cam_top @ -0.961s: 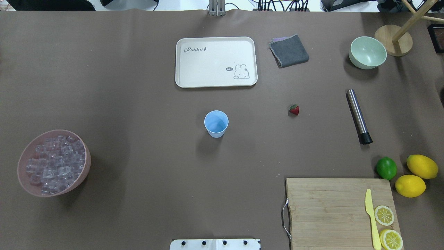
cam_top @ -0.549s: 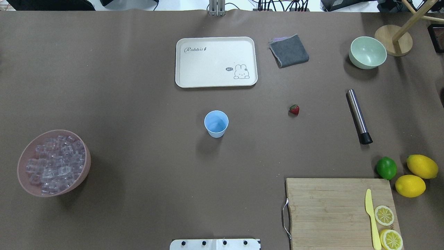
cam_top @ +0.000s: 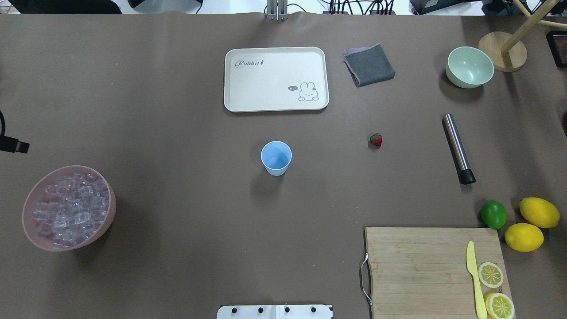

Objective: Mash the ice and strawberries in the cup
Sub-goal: 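Lower the left gripper into the pink bowl and grasp an ice cube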

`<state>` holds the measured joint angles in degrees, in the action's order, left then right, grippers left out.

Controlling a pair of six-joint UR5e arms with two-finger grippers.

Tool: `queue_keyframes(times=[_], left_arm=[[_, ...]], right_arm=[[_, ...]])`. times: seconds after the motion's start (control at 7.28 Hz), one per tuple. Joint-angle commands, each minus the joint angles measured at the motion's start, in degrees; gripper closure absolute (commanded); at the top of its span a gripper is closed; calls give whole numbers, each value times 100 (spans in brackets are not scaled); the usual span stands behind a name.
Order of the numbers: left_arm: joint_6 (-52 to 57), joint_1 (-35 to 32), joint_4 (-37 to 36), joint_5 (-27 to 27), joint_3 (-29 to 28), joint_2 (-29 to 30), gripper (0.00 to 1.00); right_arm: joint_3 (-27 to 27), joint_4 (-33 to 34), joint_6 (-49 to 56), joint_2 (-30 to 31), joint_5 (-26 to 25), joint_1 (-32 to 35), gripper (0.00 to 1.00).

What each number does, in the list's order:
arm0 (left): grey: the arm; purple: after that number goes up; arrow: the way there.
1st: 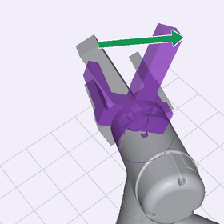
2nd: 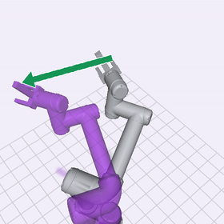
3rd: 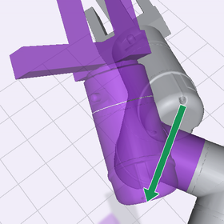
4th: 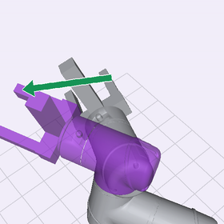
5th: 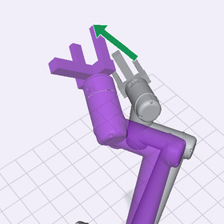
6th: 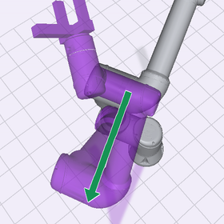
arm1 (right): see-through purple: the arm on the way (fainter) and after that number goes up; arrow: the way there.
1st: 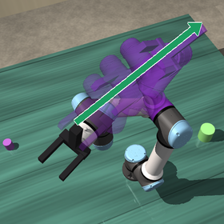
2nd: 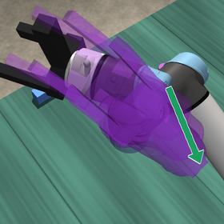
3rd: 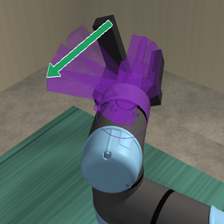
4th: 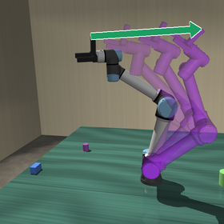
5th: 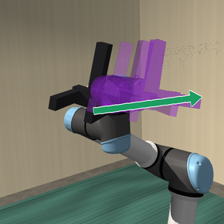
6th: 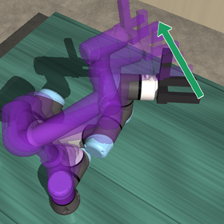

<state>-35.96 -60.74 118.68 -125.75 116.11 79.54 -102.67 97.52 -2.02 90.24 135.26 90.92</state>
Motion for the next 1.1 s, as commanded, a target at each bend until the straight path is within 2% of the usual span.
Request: queue_keyframes(times=[0.0,0.27,0.41,0.96], left_arm=[[-612,1060,217,663,201,17,3],[-605,1572,217,937,193,97,3],[-605,1792,217,1060,192,97,9],[-570,2058,217,1079,17,193,17]], right_arm=[[71,-4,9,-7,0,-4,0],[115,-4,9,-7,-9,-4,0],[133,-4,9,-7,-9,-4,0],[413,-4,9,-226,-9,-4,0]])
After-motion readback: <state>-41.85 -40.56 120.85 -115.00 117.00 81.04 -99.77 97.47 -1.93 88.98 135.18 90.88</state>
